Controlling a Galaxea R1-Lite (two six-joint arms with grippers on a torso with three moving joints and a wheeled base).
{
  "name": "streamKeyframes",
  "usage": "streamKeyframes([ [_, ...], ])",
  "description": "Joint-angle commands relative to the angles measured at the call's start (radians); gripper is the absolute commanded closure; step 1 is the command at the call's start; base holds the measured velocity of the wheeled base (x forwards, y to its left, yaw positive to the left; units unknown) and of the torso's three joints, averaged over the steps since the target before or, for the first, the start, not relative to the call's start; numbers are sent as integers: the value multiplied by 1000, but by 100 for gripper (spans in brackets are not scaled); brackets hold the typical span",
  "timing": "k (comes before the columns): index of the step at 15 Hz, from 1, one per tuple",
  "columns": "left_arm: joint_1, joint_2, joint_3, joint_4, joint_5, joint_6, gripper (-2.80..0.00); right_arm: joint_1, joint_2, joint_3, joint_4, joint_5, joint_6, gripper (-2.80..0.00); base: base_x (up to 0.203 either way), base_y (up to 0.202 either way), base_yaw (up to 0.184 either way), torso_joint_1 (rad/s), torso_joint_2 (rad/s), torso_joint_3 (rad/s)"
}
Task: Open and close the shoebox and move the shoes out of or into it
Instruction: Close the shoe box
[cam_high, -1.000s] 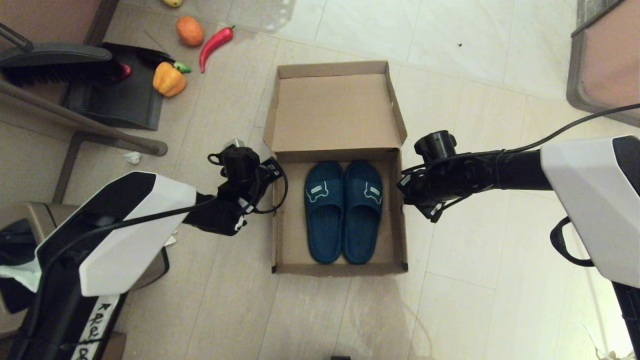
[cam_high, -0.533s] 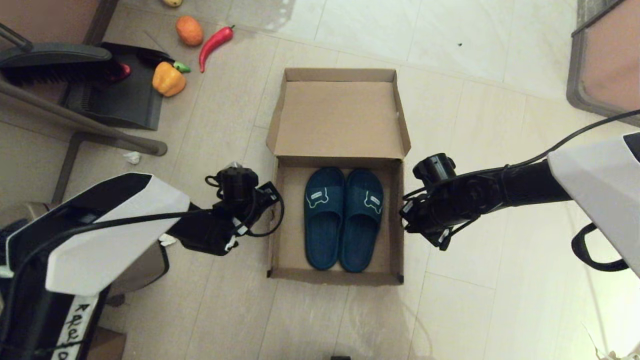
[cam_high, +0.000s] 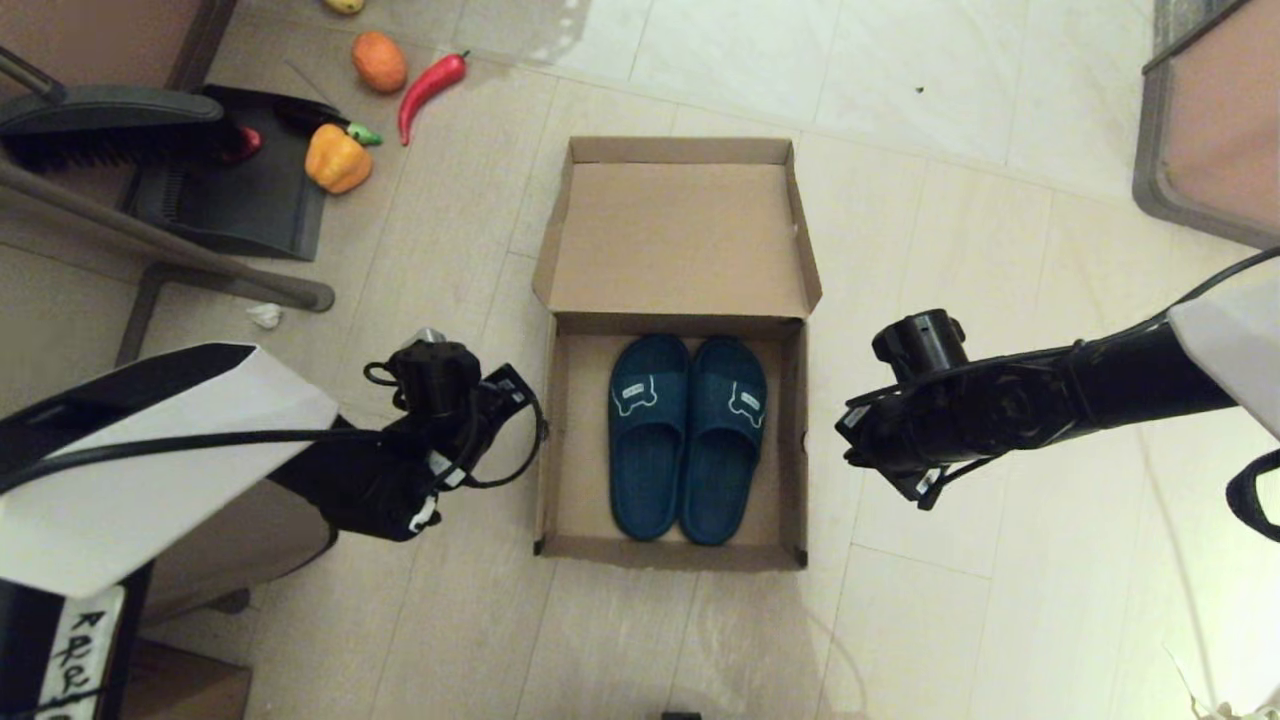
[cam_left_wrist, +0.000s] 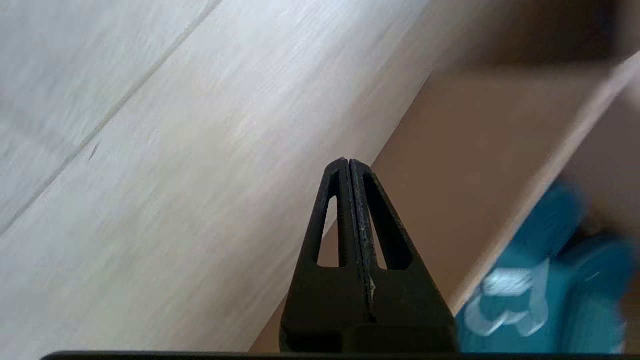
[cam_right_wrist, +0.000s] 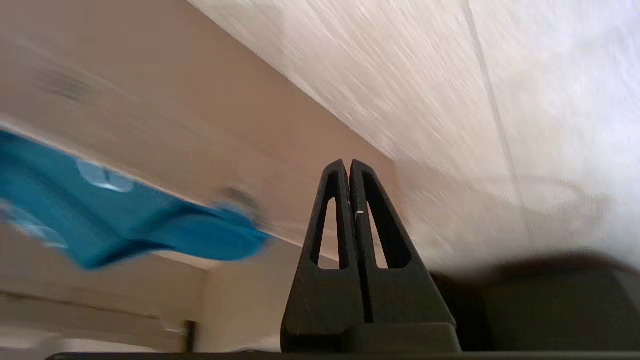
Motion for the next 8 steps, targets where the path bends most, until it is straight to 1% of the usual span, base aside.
streamKeyframes([
  [1,5,20,-47,-4,-10,-4,0,-8,9,-47,1,0,5,0,0,0,0,0,0,0],
  [4,-3,80,-84,4,-101,-4,0,-2,100,-189,4,-4,-3,0,0,0,0,0,0,0],
  [6,-18,108,-101,18,-124,-4,0,9,179,-291,7,-38,-5,0,0,0,0,0,0,0],
  [8,-31,128,-135,24,-126,-4,0,18,244,-392,18,-87,-7,0,0,0,0,0,0,0],
])
